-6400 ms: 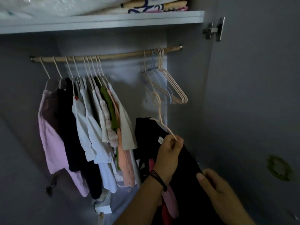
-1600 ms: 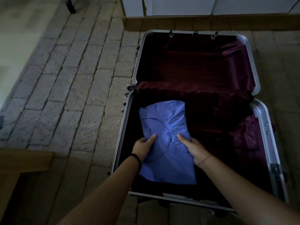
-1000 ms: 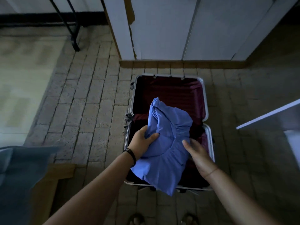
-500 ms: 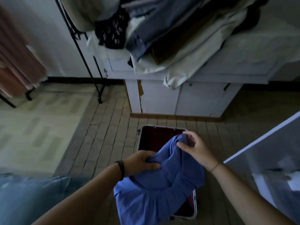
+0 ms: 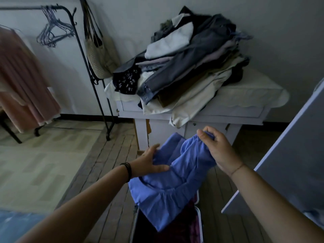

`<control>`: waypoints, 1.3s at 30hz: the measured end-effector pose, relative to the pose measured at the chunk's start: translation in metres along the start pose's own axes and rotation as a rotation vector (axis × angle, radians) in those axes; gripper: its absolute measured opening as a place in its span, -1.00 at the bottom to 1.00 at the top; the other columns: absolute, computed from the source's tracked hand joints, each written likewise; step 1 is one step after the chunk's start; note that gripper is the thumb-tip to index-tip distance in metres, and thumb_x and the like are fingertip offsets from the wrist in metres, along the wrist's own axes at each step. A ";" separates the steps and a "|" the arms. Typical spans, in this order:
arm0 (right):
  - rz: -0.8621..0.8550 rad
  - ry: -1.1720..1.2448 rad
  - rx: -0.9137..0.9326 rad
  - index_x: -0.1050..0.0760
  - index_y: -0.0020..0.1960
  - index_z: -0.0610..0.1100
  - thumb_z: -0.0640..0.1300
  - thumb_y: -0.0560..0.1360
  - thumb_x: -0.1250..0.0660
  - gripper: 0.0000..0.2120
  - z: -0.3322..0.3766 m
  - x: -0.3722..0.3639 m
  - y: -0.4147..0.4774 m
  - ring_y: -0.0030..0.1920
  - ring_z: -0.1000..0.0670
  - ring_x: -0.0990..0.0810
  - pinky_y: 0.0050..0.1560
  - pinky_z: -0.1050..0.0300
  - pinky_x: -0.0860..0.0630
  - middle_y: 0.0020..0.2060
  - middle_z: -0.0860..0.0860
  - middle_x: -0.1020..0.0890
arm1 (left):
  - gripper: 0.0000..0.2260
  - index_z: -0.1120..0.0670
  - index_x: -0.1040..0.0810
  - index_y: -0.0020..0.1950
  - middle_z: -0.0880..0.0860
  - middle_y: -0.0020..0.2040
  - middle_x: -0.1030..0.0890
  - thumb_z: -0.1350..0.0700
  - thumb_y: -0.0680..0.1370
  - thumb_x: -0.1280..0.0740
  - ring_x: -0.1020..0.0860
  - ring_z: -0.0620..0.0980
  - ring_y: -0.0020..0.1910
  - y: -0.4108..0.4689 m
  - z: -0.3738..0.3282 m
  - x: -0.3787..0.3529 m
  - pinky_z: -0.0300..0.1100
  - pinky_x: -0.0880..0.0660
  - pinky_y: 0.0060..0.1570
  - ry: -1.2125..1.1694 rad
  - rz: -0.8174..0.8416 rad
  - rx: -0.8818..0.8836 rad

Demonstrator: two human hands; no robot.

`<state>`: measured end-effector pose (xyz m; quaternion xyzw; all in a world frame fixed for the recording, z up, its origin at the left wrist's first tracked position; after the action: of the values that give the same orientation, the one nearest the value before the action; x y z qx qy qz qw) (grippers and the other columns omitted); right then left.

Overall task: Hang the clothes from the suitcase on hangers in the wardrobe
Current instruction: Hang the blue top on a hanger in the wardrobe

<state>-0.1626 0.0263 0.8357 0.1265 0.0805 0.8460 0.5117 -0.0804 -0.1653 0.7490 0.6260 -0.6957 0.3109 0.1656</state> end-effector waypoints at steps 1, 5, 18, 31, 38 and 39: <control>-0.030 0.048 -0.001 -0.29 -0.35 -0.08 -0.05 0.53 -0.29 -0.67 0.005 0.001 0.004 -0.39 0.16 -0.33 -0.24 0.34 -0.35 -0.49 0.11 -0.32 | -0.12 -0.05 -0.03 0.53 -0.11 0.34 -0.19 -0.22 0.36 -0.42 -0.27 -0.11 0.33 -0.002 -0.006 0.001 -0.14 -0.30 0.33 -0.022 -0.025 -0.019; -0.139 0.216 -0.040 -0.29 -0.35 -0.12 -0.14 0.56 -0.26 -0.68 0.019 0.000 0.023 -0.39 0.18 -0.45 -0.17 0.23 -0.44 -0.53 0.13 -0.44 | -0.48 0.05 -0.49 0.27 0.01 0.21 -0.53 -0.24 0.44 -0.36 -0.52 -0.04 0.15 -0.007 -0.016 -0.011 -0.17 -0.47 0.18 0.063 0.075 -0.054; -0.250 -0.189 -0.137 -0.42 -0.23 -0.07 -0.07 0.45 -0.40 -0.82 0.003 0.044 0.009 -0.18 -0.02 -0.54 -0.04 0.04 -0.46 -0.25 -0.03 -0.56 | -0.73 0.16 -0.51 -0.23 0.05 -0.28 -0.52 -0.03 0.51 -0.37 -0.48 -0.07 -0.27 -0.015 0.008 0.088 -0.22 -0.46 -0.18 -0.188 -0.283 0.005; -0.281 -0.172 -0.249 -0.43 -0.25 -0.36 -0.14 0.40 -0.44 -0.69 0.014 0.077 -0.075 -0.22 0.02 -0.45 -0.22 0.33 -0.41 -0.31 -0.12 -0.41 | -0.67 0.28 -0.50 -0.19 0.11 -0.29 -0.48 -0.01 0.49 -0.41 -0.44 -0.03 -0.27 0.012 -0.080 0.094 -0.20 -0.35 -0.25 -0.090 -0.190 -0.284; -0.617 -0.108 -0.220 -0.47 -0.29 -0.21 -0.25 0.42 -0.44 -0.82 0.039 0.128 -0.148 -0.33 0.17 -0.49 -0.22 0.32 -0.43 -0.42 0.08 -0.53 | -0.70 0.20 -0.48 -0.26 0.03 -0.34 -0.47 -0.01 0.51 -0.38 -0.41 -0.06 -0.34 0.032 -0.126 0.044 -0.19 -0.32 -0.28 0.056 -0.022 -0.405; -0.668 -0.113 -0.221 -0.48 -0.27 -0.21 -0.29 0.44 -0.40 -0.85 0.041 0.137 -0.162 -0.35 0.19 -0.48 -0.23 0.33 -0.43 -0.41 0.07 -0.53 | -0.69 0.11 -0.43 -0.35 -0.09 -0.44 -0.44 0.01 0.52 -0.36 -0.39 -0.16 -0.40 0.032 -0.140 0.033 -0.25 -0.30 -0.33 0.032 -0.014 -0.436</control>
<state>-0.0750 0.2232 0.8498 0.0839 -0.0029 0.6270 0.7745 -0.1389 -0.1004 0.8674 0.5753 -0.7394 0.1617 0.3102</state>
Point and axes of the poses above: each hand's wrist, its own y-axis towards the middle knuckle, its own x-axis out of the back of the hand, z = x × y, the point moved 8 cm from there along y, towards the middle knuckle
